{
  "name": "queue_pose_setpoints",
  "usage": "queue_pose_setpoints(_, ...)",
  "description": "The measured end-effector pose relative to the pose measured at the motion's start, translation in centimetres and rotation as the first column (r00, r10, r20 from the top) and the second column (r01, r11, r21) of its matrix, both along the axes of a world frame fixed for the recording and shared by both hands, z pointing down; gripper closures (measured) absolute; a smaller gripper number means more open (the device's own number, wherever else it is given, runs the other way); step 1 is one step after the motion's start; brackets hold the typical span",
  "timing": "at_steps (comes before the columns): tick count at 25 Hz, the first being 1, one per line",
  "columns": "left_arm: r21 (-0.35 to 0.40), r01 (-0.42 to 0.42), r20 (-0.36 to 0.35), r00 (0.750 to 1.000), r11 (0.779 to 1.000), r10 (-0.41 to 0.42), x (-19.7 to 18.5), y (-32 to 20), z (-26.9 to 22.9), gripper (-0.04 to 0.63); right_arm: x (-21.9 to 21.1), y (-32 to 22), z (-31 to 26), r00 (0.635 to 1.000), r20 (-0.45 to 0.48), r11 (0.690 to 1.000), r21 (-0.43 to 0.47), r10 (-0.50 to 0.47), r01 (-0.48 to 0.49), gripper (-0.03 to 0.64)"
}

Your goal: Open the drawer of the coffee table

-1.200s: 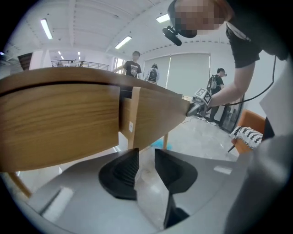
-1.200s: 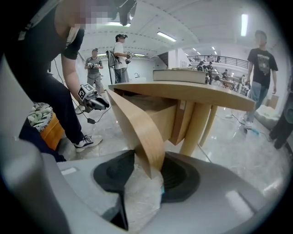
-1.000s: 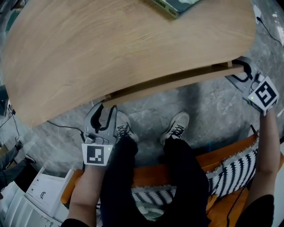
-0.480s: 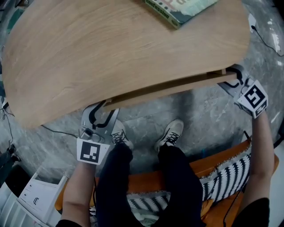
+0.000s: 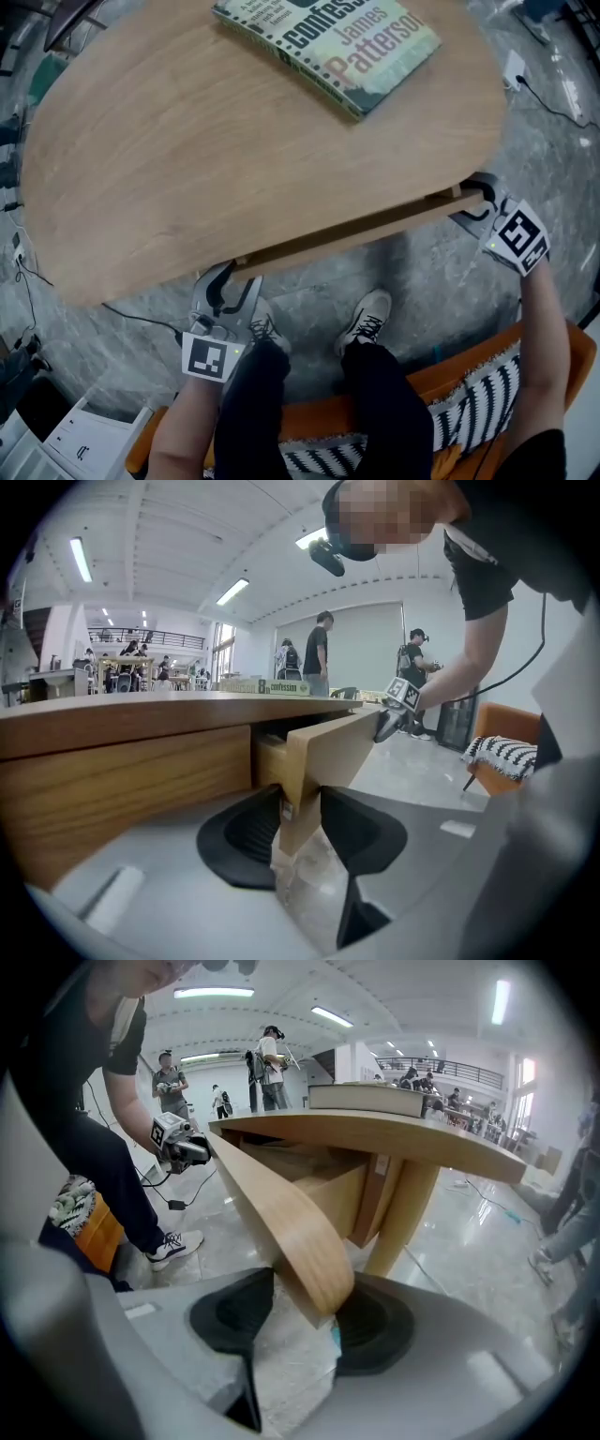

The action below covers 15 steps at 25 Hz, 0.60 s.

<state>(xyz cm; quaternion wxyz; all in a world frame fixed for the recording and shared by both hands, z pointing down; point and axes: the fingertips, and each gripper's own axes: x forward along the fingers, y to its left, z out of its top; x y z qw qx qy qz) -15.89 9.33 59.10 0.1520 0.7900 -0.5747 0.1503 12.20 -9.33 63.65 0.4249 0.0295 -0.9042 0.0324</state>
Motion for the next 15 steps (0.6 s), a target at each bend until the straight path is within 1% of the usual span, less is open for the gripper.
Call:
queue_pose_setpoints(5, -0.014, -0.014, -0.021, 1.0, 1.0, 0.013, 0.6, 0.9, -0.2, 0.457, 0.6, 0.9, -0.1, 1.0, -0.012, 1.0, -0.013, -0.008, 0.008, 0.431)
queue_pose_setpoints(9, -0.024, -0.023, -0.035, 0.999, 0.999, 0.022, 1.1, 1.7, -0.2, 0.46, 1.2, 1.8, 0.0, 0.999, -0.031, 1.0, 0.0, -0.021, 0.021, 0.431)
queue_pose_setpoints(12, -0.04, -0.029, -0.049, 0.998, 0.999, 0.027, 1.3, 2.3, -0.1, 0.46, 1.5, 2.4, 0.1, 1.0, -0.025, 1.0, 0.005, -0.007, 0.007, 0.431)
queue_pose_setpoints(15, -0.04, -0.027, -0.064, 0.998, 0.999, 0.025, 1.4, 2.2, -0.2, 0.463, 1.5, 2.4, 0.1, 1.0, -0.02, 1.0, 0.012, 0.011, -0.011, 0.431)
